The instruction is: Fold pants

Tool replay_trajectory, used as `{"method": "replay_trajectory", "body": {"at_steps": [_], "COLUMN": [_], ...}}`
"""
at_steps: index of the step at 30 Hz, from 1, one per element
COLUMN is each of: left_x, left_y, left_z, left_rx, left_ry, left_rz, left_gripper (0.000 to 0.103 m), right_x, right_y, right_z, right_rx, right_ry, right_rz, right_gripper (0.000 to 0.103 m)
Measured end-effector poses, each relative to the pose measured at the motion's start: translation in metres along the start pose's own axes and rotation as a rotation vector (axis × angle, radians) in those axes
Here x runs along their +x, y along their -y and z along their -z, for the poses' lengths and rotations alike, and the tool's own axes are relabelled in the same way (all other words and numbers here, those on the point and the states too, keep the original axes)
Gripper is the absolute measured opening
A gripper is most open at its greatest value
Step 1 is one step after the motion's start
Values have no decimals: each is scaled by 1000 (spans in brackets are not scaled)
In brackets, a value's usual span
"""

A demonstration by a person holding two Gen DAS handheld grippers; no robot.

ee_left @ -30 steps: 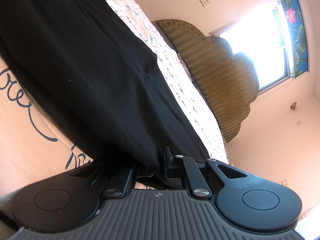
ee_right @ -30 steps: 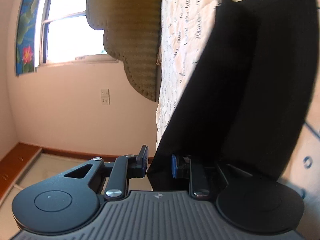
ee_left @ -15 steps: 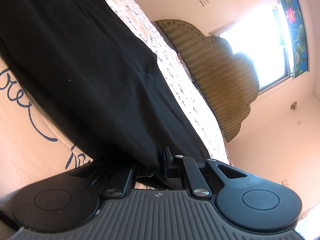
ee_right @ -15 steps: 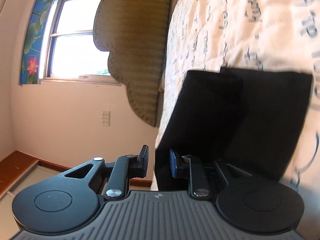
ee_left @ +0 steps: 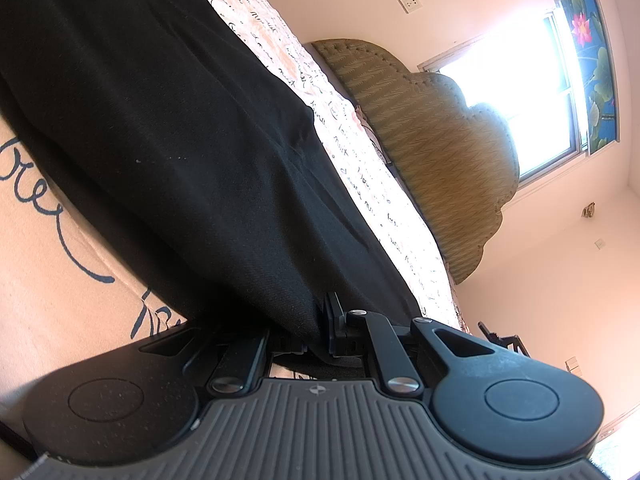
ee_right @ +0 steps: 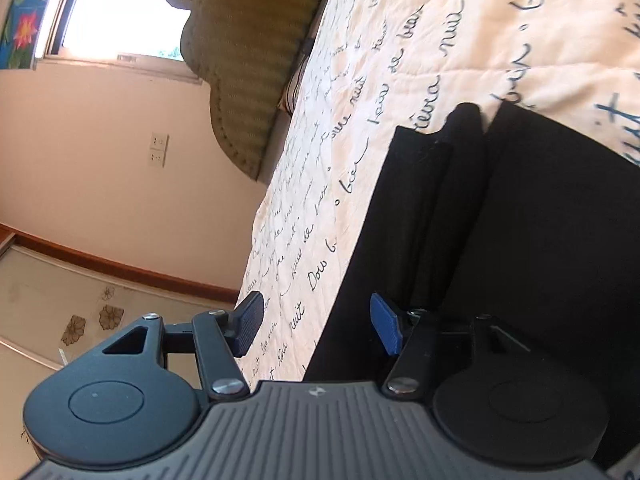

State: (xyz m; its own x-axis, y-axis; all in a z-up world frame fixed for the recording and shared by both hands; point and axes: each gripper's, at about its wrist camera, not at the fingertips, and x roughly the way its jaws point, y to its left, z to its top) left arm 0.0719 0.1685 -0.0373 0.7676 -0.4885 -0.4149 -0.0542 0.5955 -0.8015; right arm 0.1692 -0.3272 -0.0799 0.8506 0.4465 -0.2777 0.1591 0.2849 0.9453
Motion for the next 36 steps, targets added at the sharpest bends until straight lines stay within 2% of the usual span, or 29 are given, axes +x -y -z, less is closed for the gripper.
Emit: {"method": "replay_trajectory", "body": {"at_steps": [4,7,11,13,17,22,36], "left_x": [0,0,1,1,1,1,1], "left_y": [0,0,-1,-1,-1,-1,-2], "left_z": [0,0,0,0,0,0,0], "left_rx": [-1,-3,-6,-7,-7,-7,-7], "left_ry": [0,0,0,0,0,0,-1], "left_rz": [1,3,6,8,8,8,8], "left_gripper": [19,19,19,19,19,19,19], "right_x": [-1,-24,-48,-54,-47,-26,-36], "right_y": [0,-5,-3,5,12,3,-19], "right_z": [-11,-6,-14,-17,-21,-28,-34], "right_rx": [73,39,-8,11,31,16,-12], "right_ry": [-20,3,56,66,52,47,60], "right_rz": [24,20,78,107,116,146,92], "right_gripper": [59,59,59,59,59,60,59]}}
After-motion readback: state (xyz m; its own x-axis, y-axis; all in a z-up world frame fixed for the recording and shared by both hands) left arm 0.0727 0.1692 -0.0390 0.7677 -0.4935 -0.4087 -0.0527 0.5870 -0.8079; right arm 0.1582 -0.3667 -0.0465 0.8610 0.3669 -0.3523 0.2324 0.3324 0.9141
